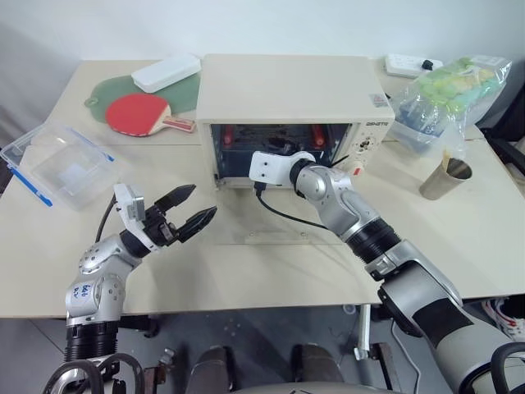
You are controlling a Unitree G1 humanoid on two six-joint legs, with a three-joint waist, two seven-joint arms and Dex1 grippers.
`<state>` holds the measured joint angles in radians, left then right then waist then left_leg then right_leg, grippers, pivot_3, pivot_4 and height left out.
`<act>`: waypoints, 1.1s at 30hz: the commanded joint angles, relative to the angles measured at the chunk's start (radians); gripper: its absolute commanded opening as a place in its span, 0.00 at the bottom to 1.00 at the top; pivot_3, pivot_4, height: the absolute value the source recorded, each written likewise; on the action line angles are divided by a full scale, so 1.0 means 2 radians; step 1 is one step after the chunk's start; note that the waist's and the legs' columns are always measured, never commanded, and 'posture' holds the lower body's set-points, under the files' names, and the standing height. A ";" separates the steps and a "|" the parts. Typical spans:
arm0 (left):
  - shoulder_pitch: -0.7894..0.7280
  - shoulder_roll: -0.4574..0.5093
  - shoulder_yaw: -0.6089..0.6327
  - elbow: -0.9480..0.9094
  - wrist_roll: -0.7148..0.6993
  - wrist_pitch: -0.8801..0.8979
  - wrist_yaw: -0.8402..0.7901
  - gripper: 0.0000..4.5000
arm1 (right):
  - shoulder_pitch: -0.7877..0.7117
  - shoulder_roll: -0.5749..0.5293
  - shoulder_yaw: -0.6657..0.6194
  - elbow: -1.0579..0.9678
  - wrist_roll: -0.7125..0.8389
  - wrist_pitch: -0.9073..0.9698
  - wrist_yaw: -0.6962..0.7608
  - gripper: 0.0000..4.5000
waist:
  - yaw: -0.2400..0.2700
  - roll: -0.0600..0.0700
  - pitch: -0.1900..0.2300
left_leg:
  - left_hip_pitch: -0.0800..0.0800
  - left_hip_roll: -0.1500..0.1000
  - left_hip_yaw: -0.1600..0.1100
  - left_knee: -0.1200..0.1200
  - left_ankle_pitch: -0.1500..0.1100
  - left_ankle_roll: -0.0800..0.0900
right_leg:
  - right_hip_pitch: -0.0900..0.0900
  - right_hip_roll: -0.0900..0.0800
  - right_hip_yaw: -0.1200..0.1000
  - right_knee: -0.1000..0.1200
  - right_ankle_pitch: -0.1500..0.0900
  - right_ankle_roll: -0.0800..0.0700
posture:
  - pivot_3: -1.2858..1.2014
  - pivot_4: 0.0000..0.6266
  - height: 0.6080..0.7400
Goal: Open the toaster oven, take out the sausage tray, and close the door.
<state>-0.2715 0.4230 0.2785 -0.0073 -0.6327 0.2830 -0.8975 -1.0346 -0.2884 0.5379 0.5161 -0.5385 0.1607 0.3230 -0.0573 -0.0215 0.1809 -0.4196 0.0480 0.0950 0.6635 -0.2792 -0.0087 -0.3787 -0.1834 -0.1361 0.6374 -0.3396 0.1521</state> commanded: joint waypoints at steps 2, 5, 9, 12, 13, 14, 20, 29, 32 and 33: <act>0.007 0.007 0.011 -0.027 -0.016 -0.002 0.000 1.00 | -0.002 0.011 -0.024 -0.016 0.003 0.005 -0.002 0.17 | 0.000 0.000 0.000 | 0.000 0.000 0.000 0.000 0.000 0.000 | 0.000 0.000 0.000 0.000 0.000 0.000 | 0.52 0.24 1.00; 0.008 0.009 0.011 -0.029 -0.017 -0.002 0.002 1.00 | 0.003 0.014 -0.028 -0.028 -0.003 0.005 0.005 0.01 | 0.000 0.000 0.000 | 0.000 0.000 0.000 0.000 0.000 0.000 | 0.000 0.000 0.000 0.000 0.000 0.000 | 0.52 0.24 1.00; 0.005 0.010 0.011 -0.028 -0.020 0.001 0.006 1.00 | 0.005 0.019 -0.035 -0.044 -0.008 0.011 0.014 0.01 | 0.000 0.000 0.000 | 0.000 0.000 0.000 0.000 0.000 0.000 | 0.000 0.000 0.000 0.000 0.000 0.000 | 0.52 0.24 1.00; 0.003 0.012 0.011 -0.025 -0.020 0.001 0.006 1.00 | 0.009 0.028 -0.039 -0.055 -0.006 0.018 0.015 0.01 | 0.000 0.000 0.000 | 0.000 0.000 0.000 0.000 0.000 0.000 | 0.000 0.000 0.000 0.000 0.000 0.000 | 0.52 0.24 1.00; 0.003 0.012 0.011 -0.025 -0.019 0.000 0.006 1.00 | 0.011 0.030 -0.039 -0.058 -0.006 0.020 0.015 0.01 | 0.000 0.000 0.000 | 0.000 0.000 0.000 -0.001 0.000 0.000 | 0.000 0.000 0.000 0.000 0.000 0.000 | 0.52 0.24 1.00; 0.002 0.013 0.011 -0.024 -0.019 0.000 0.007 1.00 | 0.014 0.032 -0.037 -0.061 -0.007 0.020 0.015 0.01 | 0.000 0.000 0.000 | 0.000 0.000 0.000 -0.001 0.000 0.000 | 0.000 0.000 0.000 0.000 0.000 0.000 | 0.52 0.24 1.00; -0.002 0.015 0.011 -0.019 -0.019 0.001 0.008 1.00 | 0.029 0.039 -0.032 -0.092 -0.008 0.027 0.037 0.01 | -0.001 0.000 0.000 | 0.000 0.000 0.000 -0.001 0.000 0.000 | 0.000 0.000 0.000 0.000 0.000 0.000 | 0.52 0.24 1.00; -0.008 0.015 0.009 -0.013 -0.017 0.000 0.013 1.00 | 0.015 0.047 -0.031 -0.044 -0.024 -0.005 0.009 0.01 | -0.008 0.000 0.000 | 0.001 0.001 0.000 -0.001 0.000 -0.001 | 0.000 0.001 0.000 0.000 0.000 0.000 | 0.52 0.24 1.00; -0.008 0.014 0.009 -0.012 -0.017 0.000 0.013 1.00 | 0.011 0.048 -0.033 -0.029 -0.026 -0.013 0.007 0.01 | -0.011 0.000 0.000 | 0.001 0.001 0.000 -0.002 0.000 -0.001 | 0.000 0.001 0.000 0.000 0.000 0.000 | 0.52 0.24 1.00; -0.008 0.014 0.008 -0.012 -0.017 0.000 0.014 1.00 | 0.009 0.050 -0.034 -0.025 -0.027 -0.012 0.007 0.01 | -0.012 0.000 0.000 | 0.001 0.001 0.000 -0.002 0.000 -0.001 | 0.000 0.001 0.000 0.000 0.000 0.000 | 0.52 0.24 1.00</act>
<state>-0.2723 0.4447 0.2785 -0.0222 -0.6491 0.2870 -0.8723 -1.0092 -0.2230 0.4890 0.4688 -0.6218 0.1517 0.3517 -0.0809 -0.0223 0.1805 -0.4166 0.0491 0.0946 0.6598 -0.2796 -0.0101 -0.3780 -0.1821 -0.1361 0.6375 -0.3396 0.1521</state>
